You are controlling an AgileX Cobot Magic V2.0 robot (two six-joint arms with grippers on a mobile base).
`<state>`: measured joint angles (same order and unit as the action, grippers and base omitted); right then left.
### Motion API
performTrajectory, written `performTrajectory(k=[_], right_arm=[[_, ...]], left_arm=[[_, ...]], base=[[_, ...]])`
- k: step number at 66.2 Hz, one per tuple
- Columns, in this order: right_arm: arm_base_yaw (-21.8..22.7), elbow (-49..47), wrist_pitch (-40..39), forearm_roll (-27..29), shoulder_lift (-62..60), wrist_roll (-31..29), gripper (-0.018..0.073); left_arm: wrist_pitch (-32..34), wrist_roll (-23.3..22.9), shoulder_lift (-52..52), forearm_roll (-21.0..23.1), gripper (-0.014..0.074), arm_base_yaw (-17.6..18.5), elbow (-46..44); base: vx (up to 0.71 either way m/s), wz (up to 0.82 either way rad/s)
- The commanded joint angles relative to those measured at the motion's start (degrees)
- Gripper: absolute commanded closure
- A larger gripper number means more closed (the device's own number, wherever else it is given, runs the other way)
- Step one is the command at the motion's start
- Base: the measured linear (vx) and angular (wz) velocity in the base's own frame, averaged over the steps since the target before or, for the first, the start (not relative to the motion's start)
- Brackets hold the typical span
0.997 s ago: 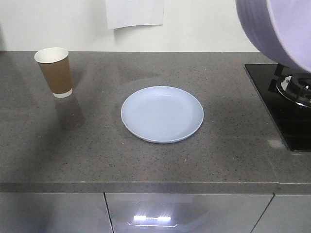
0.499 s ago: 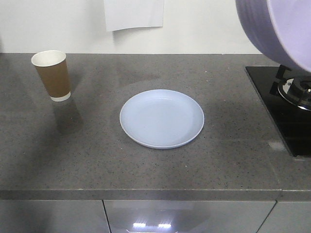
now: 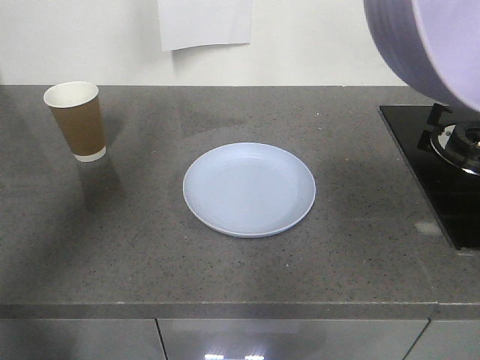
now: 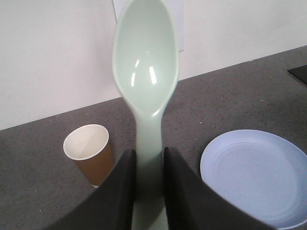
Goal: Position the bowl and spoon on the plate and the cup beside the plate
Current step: 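Drive closer to the counter, centering the light blue plate ahead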
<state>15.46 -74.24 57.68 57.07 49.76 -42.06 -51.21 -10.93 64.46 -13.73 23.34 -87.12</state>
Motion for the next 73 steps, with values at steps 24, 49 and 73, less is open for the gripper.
performTrajectory(k=[24,49,73], right_arm=[[0.11,-1.34,-2.81,3.22,-0.09,-0.39,0.0564],[0.11,-1.34,-2.81,3.22,-0.09,-0.39,0.0564],[0.11,-1.34,-2.81,3.22,-0.09,-0.39,0.0564]], left_arm=[[3.74,-0.44,-0.99,-0.61,0.0602,0.11,-1.6],[3.74,-0.44,-0.99,-0.61,0.0602,0.11,-1.6],[3.74,-0.44,-0.99,-0.61,0.0602,0.11,-1.6]], base=[[0.03,0.0],[0.03,0.0],[0.03,0.0]])
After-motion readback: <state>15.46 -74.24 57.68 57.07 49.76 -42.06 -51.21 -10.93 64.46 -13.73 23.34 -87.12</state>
